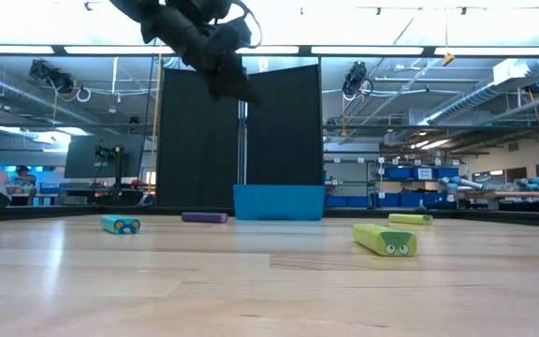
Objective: Sort blocks
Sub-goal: Put the sky blue block into the white bin, then put the yellow green block into the yellow bin
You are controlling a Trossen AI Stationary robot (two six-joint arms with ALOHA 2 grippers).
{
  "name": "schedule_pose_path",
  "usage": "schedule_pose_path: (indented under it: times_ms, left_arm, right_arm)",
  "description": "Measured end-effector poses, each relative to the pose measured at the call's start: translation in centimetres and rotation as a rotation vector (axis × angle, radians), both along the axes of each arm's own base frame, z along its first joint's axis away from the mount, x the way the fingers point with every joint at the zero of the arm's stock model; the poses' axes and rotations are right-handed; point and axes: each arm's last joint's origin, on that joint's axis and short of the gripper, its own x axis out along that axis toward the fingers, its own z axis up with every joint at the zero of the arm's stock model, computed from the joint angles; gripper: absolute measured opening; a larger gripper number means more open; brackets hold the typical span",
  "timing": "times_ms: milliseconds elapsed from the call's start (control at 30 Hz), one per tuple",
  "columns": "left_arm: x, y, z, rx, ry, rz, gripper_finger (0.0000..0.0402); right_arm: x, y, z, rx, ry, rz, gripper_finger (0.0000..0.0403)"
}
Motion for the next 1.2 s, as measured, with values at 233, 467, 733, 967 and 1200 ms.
schedule_pose_path:
  times_ms: [233,467,733,967,1200]
  left_arm:
    - [-0.2,0.1,-0.6,0.035,0.071,0.019,0.0001]
    - [0.8,0.2,-2.4,0.034,0.133,-0.001,0.0001]
    - [2.5,-1.0,-4.6,0.097,0.197,-0.117,0.0001]
    - [4.1,-2.6,-6.2,0.119,0.207,-0.194,0.0001]
    - [4.8,-3.9,-6.4,0.144,0.184,-0.245,0.0001]
  right_arm:
    - [0.0,0.3,0.6,0.042,0.038,0.01,0.0187]
    - [0.4,0.7,3.2,0.034,0.035,0.06,0.014]
    - [3.4,-1.0,6.2,-0.01,-0.112,0.022,0.0014]
    - [8.1,-6.1,7.7,-0.147,-0.311,-0.068,0.0007]
    - [12.7,-12.6,10.8,-0.25,-0.634,-0.186,0.0005]
